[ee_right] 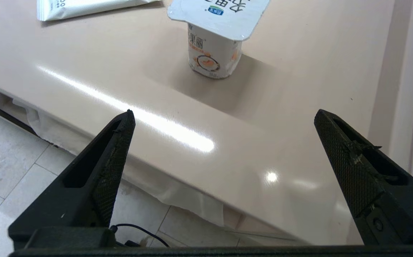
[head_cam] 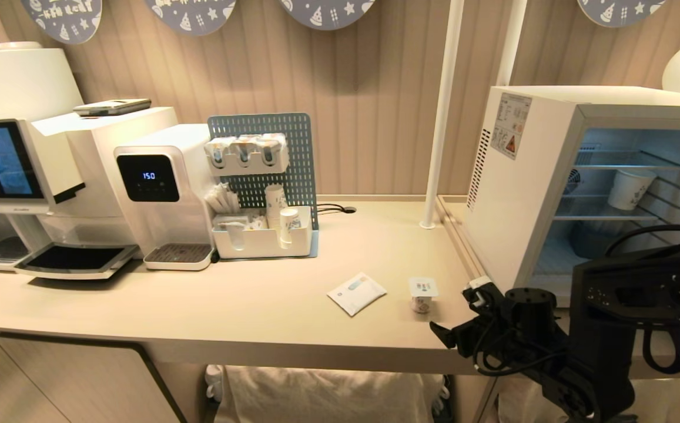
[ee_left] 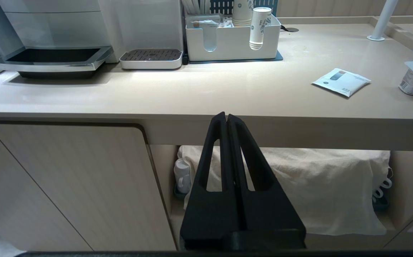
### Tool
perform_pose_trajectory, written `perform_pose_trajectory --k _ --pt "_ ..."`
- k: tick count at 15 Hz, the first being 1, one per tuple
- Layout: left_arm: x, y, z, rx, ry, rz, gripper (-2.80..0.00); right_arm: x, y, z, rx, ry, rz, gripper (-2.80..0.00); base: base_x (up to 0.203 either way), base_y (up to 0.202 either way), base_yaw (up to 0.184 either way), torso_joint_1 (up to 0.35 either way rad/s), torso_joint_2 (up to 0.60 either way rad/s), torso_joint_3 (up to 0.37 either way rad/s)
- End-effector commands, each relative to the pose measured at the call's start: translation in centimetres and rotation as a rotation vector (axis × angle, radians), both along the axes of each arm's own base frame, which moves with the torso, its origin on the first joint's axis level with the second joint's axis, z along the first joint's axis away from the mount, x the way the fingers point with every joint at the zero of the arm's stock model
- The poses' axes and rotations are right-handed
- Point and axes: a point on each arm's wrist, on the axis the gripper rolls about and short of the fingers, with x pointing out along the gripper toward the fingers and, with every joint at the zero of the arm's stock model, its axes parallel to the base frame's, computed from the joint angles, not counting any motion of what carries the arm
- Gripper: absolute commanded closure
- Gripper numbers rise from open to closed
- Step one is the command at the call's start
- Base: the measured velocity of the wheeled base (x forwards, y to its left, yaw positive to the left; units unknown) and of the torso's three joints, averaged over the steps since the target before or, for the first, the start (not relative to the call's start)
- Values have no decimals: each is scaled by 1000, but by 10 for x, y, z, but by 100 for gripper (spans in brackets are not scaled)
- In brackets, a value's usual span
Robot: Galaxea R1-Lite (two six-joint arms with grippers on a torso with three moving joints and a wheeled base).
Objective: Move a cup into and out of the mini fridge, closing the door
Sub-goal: Put the yoghurt in the freezer
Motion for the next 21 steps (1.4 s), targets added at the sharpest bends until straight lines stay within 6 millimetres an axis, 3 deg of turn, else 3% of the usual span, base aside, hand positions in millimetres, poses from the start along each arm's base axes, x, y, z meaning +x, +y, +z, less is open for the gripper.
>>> perform_pose_trajectory --k 1,6,12,21 --pt "0 0 0 0 3 2 0 13 6 3 7 -28 0 -280 0 0 0 0 0 0" --pt "0 0 0 0 3 2 0 45 19 -10 -14 -2 -24 -280 0 0 0 0 0 0" --pt "0 0 0 0 3 1 0 67 26 -28 -45 33 -59 -280 0 0 0 0 0 0" --pt "0 0 0 0 3 1 0 95 35 -27 -61 57 -70 -280 0 0 0 0 0 0"
